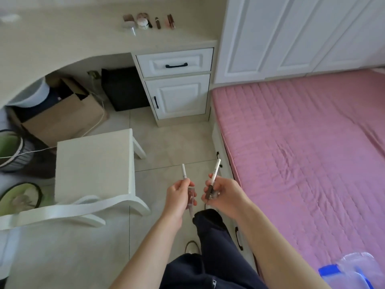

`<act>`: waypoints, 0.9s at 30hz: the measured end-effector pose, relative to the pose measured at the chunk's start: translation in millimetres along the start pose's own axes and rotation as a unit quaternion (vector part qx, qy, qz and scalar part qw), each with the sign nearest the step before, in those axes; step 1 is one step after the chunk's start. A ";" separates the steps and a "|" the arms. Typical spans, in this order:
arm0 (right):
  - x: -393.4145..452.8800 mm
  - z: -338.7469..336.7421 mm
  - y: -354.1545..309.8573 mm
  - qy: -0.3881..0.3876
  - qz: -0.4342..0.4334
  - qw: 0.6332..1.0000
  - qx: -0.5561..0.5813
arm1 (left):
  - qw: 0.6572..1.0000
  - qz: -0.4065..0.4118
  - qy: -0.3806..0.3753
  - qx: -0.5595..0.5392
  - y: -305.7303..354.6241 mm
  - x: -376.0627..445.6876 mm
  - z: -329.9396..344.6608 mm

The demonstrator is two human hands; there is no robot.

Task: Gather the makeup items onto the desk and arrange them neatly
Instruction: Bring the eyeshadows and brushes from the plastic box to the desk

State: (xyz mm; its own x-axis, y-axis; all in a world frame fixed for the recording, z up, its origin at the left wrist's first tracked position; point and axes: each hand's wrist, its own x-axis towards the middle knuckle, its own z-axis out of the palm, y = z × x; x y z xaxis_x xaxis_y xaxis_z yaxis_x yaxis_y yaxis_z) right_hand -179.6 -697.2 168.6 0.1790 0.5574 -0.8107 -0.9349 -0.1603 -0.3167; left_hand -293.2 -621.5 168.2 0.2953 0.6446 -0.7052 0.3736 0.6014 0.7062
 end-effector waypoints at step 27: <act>188.7 167.9 -300.5 0.012 -0.049 0.983 -0.175 | 0.993 0.033 0.066 -0.090 266.9 223.9 78.0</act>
State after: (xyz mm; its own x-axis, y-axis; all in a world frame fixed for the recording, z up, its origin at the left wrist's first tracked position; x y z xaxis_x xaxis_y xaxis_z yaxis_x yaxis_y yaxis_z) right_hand 83.7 -407.0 193.5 0.2736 0.5661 -0.7776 -0.7510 -0.3793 -0.5404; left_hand -58.8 -353.5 193.9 0.1926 0.7349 -0.6502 0.1903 0.6221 0.7595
